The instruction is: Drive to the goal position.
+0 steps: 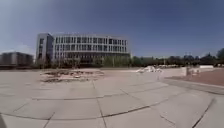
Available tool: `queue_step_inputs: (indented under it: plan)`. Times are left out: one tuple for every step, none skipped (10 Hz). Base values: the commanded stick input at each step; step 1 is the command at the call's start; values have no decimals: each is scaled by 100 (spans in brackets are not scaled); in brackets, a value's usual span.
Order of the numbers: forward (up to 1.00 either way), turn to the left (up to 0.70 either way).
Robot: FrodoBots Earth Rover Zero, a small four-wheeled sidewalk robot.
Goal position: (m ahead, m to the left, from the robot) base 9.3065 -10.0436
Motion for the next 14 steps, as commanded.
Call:
queue_step_inputs:
  plan:
    - [70,0]
    - [70,0]
    - [70,0]
    - [70,0]
    - [70,0]
    - [70,0]
    - [70,0]
    - [70,0]
    - [70,0]
    - [70,0]
    - [70,0]
    - [70,0]
    - [70,0]
    - [70,0]
